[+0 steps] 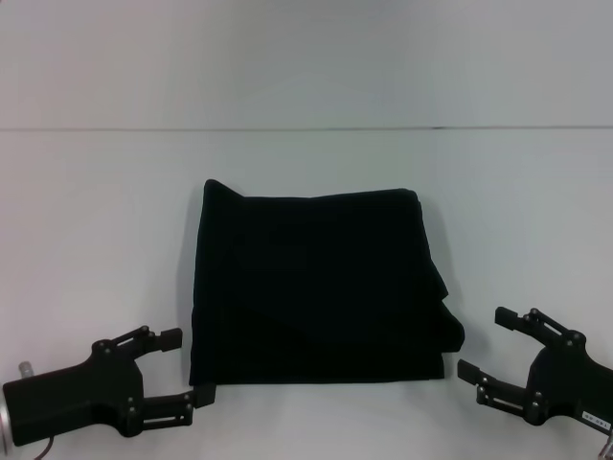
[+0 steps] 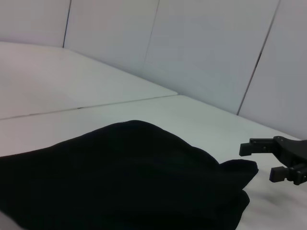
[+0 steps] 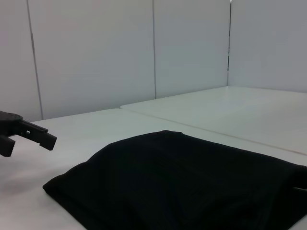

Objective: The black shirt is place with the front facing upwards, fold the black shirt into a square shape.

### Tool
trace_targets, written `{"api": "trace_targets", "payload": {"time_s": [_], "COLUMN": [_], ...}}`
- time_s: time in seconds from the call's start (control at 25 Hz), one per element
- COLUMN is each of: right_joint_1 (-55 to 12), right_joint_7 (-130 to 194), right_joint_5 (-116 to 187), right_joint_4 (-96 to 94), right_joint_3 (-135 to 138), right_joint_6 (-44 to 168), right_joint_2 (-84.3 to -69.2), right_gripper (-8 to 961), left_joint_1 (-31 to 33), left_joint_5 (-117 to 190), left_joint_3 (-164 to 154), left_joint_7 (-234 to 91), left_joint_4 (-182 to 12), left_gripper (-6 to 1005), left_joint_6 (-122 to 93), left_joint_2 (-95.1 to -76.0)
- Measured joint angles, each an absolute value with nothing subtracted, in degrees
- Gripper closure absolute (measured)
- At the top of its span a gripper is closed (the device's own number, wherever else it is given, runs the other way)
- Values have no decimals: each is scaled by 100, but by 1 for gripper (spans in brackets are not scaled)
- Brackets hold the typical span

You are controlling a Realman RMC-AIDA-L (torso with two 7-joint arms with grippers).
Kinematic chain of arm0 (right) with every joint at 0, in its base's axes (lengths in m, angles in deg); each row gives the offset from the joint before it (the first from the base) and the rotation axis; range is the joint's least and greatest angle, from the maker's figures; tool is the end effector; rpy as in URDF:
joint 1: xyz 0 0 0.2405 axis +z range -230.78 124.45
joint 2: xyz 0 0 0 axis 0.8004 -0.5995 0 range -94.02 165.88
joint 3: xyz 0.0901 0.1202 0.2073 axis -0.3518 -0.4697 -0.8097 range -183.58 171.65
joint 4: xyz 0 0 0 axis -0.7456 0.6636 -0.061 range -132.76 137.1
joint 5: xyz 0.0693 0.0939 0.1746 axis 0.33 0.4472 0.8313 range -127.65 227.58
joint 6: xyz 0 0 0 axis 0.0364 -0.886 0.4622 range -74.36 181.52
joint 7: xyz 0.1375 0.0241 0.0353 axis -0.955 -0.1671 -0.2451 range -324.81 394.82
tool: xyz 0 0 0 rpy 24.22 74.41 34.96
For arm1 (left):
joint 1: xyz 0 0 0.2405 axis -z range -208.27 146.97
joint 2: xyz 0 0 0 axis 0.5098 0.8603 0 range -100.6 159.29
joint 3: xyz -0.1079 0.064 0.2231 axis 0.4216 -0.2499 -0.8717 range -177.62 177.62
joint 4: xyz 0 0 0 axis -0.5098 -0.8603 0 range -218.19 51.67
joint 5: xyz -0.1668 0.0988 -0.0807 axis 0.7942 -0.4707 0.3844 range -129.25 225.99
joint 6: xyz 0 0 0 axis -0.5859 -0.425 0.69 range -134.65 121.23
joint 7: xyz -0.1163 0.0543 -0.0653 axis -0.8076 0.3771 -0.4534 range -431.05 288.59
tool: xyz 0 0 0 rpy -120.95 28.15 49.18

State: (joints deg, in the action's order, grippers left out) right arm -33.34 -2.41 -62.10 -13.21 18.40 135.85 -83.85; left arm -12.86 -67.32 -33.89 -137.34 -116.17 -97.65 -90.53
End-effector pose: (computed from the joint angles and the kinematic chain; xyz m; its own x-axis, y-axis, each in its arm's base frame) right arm 0.3375 0.2537 -0.0436 0.8127 -0.1534 -0.5621 -0.4530 -0.7732 -0.4439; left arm -0.3295 0.2543 -0.0099 0.7479 0.3780 0.5456 0.5531 -0.8094 -0.1973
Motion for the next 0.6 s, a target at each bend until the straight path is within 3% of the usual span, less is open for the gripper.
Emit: {"api": "trace_targets", "payload": {"time_s": [0.6], "right_joint_1": [-3245], "right_joint_7": [-234], "right_joint_5": [-6215], "right_joint_4": [-1320], "right_joint_3": [1891], "right_joint_6": [13621], "right_joint_2": [-8398], "right_gripper": [28], "left_joint_1": [-1248], "left_joint_5": [-6738], "left_joint_3": [-3392], "left_joint_7": [-13711], "left_joint_4": [-11618], "left_gripper": [50], "left_joint_6": [-9694], "left_joint_2": [-9078]}}
